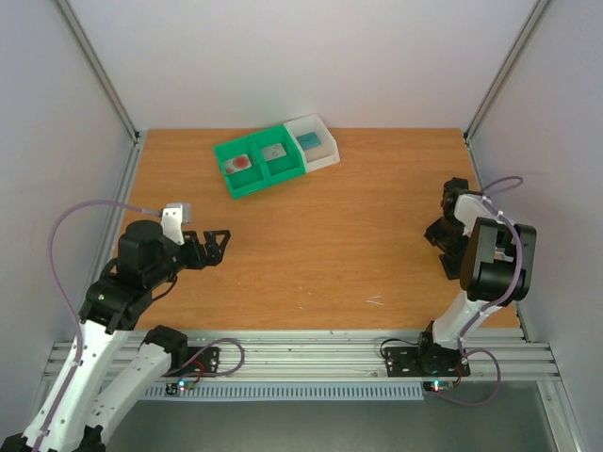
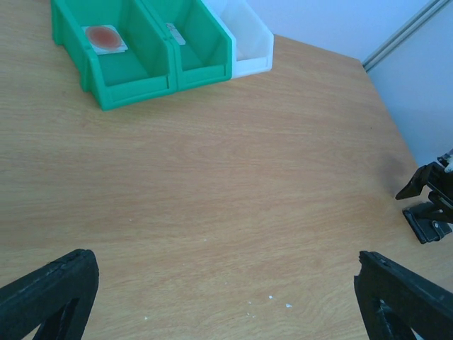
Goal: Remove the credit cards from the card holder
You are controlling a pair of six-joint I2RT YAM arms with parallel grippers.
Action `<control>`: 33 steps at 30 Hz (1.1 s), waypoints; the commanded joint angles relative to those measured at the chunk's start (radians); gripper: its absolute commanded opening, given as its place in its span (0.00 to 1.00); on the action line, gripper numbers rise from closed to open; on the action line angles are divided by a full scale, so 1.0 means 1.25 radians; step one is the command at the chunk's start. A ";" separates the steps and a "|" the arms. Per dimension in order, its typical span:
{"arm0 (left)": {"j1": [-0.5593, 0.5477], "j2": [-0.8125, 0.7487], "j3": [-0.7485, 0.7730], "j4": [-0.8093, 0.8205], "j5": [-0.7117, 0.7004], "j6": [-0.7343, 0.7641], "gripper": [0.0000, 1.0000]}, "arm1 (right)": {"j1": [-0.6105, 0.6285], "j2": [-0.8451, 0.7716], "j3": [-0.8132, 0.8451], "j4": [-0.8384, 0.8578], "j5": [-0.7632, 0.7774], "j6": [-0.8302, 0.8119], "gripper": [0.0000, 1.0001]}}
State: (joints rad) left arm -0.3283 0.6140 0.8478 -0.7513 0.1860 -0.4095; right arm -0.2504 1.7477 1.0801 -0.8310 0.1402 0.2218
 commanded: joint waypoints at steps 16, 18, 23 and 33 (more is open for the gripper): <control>0.003 0.014 -0.006 -0.020 -0.029 0.018 0.99 | 0.139 -0.070 0.036 -0.058 0.078 -0.016 0.65; 0.002 0.015 -0.006 -0.021 -0.027 0.017 0.99 | 0.111 -0.077 0.023 -0.050 0.090 -0.012 0.66; 0.003 0.015 -0.006 -0.020 -0.030 0.017 0.99 | 0.061 -0.059 0.002 0.001 0.023 -0.034 0.67; 0.002 0.021 -0.009 -0.021 -0.056 0.009 0.99 | 0.064 0.004 -0.007 0.066 -0.148 -0.120 0.68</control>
State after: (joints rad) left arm -0.3283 0.6296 0.8474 -0.7902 0.1452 -0.4065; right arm -0.1783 1.7287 1.0821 -0.7971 0.0769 0.1295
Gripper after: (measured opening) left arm 0.994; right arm 0.677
